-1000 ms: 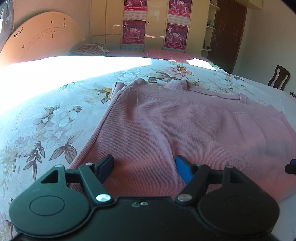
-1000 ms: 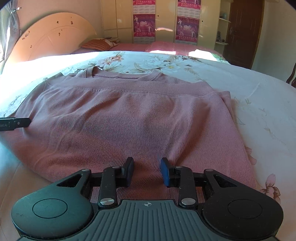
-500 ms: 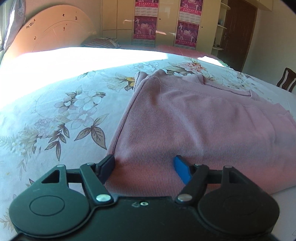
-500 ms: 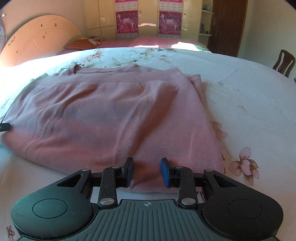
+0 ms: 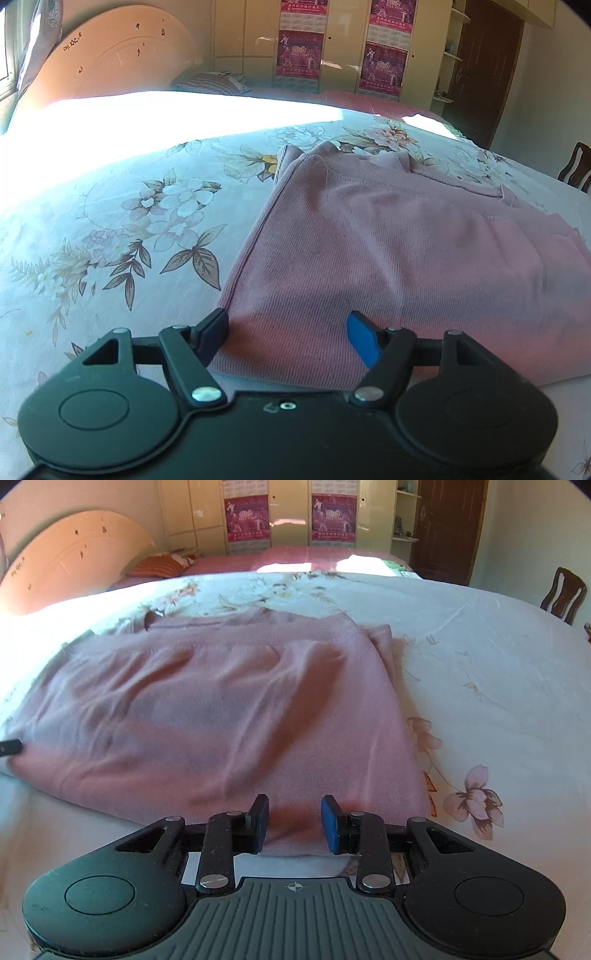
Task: Fold small clothes
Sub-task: 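Move both tools open over the folded sweatshirt to its side edge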
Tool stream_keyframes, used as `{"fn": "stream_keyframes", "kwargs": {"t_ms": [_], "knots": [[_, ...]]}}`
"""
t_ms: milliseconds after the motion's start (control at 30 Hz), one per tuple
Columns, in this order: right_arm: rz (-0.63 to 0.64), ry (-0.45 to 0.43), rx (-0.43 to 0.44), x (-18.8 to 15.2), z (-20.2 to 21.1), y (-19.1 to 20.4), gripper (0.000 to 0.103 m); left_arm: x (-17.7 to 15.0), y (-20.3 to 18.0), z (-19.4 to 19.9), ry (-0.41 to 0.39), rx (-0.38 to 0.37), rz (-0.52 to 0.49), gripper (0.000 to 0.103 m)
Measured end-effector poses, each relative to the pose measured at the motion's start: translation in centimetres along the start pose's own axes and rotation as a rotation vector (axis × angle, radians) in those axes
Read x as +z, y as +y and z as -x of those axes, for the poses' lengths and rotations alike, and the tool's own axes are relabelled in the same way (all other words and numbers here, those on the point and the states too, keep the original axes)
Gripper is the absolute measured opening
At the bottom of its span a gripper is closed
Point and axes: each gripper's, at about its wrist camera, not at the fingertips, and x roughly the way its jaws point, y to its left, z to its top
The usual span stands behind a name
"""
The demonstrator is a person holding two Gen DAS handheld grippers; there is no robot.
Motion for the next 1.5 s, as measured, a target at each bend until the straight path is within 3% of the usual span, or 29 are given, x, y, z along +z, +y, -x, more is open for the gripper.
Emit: {"fn": "stream_keyframes", "kwargs": {"t_ms": [100, 267, 500, 600, 733, 933, 1100, 1333, 1433, 1500], "knots": [[0.059, -0.045, 0.012, 0.9, 0.2, 2.2, 0.031, 0.6, -1.0, 1.3, -0.037, -0.049, 0.018, 0.073], [0.072, -0.068, 0.065, 2.3, -1.3, 5.0, 0.031, 2.0, -4.8, 1.1, -0.053, -0.123, -0.038, 0.075], [0.095, -0.097, 0.144, 4.9, -3.8, 9.3, 0.031, 2.7, -8.2, -2.7, -0.013, -0.105, -0.089, 0.076], [0.111, -0.093, 0.136, 5.4, -5.3, 10.3, 0.031, 2.3, -7.6, -3.9, 0.015, -0.078, -0.047, 0.083], [0.16, -0.023, 0.118, 4.7, -7.5, 10.5, 0.031, 2.4, -7.3, -3.7, 0.023, -0.074, -0.045, 0.084], [0.135, -0.104, 0.148, 5.4, -5.7, 10.6, 0.031, 2.7, -7.0, -3.0, 0.027, -0.071, -0.025, 0.082], [0.153, -0.021, 0.127, 4.7, -7.9, 11.3, 0.032, 2.6, -7.2, -3.3, 0.029, -0.062, -0.043, 0.084], [0.124, -0.049, 0.145, 4.0, -6.1, 10.5, 0.034, 2.3, -6.6, -1.6, 0.025, -0.078, -0.028, 0.083], [0.138, -0.05, 0.133, 3.0, -5.4, 10.4, 0.037, 1.6, -6.4, -0.6, 0.026, -0.095, -0.031, 0.083], [0.151, -0.046, 0.122, 2.2, -5.2, 10.3, 0.046, 0.8, -6.4, -0.3, 0.037, -0.104, -0.044, 0.083]]}}
